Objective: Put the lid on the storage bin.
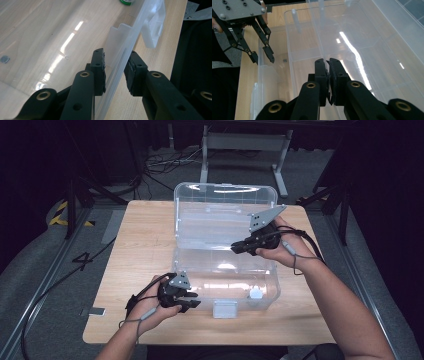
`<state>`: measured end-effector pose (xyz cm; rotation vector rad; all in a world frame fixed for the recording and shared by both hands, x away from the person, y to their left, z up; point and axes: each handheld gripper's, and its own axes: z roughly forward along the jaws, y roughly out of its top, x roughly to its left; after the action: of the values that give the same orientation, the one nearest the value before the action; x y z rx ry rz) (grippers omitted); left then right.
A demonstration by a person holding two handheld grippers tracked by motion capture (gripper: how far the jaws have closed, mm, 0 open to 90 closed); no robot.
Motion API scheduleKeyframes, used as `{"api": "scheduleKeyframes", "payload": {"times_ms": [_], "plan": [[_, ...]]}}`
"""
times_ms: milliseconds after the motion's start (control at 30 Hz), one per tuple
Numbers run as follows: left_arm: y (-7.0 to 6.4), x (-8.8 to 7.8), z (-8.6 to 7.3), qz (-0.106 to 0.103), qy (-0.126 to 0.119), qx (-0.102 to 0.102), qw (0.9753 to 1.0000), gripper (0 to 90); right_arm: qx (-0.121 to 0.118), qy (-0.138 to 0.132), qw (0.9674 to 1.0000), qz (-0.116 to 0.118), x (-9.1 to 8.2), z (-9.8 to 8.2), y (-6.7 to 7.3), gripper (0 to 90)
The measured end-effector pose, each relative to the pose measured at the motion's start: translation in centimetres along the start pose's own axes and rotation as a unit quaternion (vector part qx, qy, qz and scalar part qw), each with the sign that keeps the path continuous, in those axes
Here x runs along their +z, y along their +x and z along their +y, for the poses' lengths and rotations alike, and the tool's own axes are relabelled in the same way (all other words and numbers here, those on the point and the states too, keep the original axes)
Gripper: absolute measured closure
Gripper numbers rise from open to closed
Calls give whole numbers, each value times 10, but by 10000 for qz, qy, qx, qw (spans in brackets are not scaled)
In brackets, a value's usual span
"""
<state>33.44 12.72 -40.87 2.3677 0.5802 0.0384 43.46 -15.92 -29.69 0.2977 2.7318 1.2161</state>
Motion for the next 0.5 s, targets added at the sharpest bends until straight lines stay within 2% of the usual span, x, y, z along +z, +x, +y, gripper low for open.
{"api": "scheduleKeyframes", "payload": {"times_ms": [500], "plan": [[0, 0, 0, 8, -4, -8, 10000, 712, -92, 20, 10000, 21, -1, -3, 10, 859]]}}
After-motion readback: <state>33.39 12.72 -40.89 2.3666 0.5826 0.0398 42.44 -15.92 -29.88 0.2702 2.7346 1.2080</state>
